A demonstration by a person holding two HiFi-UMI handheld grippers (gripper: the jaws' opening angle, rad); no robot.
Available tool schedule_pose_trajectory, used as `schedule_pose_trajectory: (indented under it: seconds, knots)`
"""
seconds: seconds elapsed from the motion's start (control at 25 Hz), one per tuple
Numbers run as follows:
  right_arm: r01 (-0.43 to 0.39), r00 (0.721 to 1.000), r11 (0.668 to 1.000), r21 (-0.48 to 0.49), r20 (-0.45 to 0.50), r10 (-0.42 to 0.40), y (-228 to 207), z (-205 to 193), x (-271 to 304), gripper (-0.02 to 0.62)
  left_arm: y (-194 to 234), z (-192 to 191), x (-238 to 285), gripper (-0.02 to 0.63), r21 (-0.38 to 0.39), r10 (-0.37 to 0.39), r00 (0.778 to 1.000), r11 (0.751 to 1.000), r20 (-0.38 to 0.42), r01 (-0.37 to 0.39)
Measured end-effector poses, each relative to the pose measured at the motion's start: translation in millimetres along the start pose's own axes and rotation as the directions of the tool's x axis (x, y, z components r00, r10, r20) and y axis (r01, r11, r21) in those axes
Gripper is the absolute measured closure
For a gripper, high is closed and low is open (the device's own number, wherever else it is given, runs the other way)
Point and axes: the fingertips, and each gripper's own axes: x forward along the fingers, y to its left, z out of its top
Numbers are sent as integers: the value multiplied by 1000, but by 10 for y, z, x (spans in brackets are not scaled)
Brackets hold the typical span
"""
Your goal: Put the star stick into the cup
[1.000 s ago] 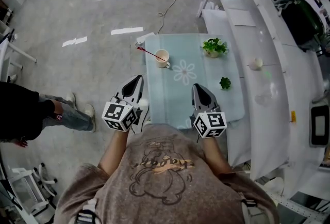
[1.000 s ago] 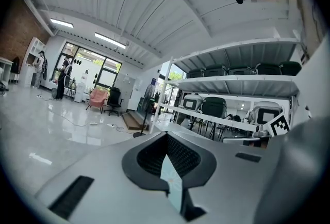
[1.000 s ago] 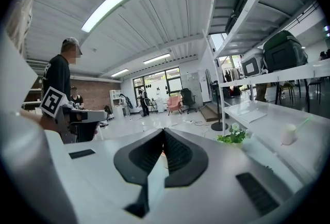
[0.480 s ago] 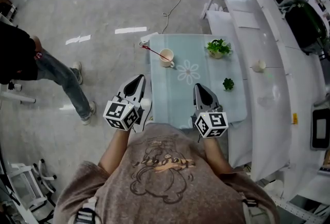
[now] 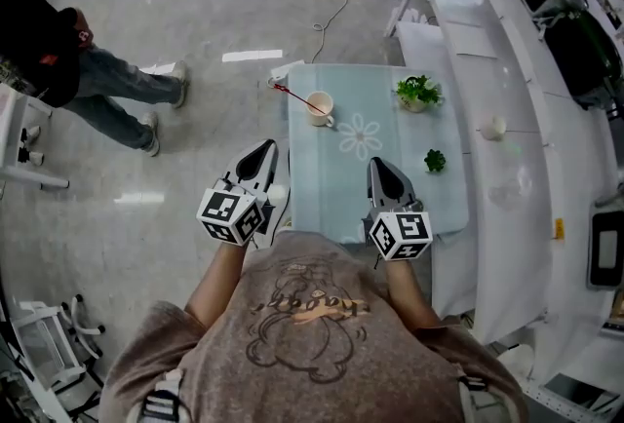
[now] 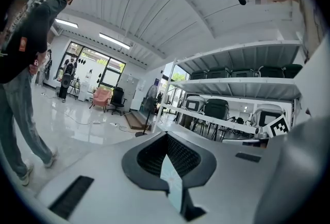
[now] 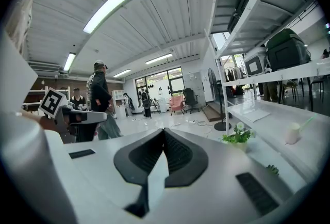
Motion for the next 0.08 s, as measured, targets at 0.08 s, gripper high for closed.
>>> schedule_pose_trajectory:
  seconds: [0.08]
  knots:
    - [3, 1000, 1000, 3, 2, -3, -12, 4, -4, 595, -12, -1, 18, 584, -1, -3, 1000, 1000, -1, 3]
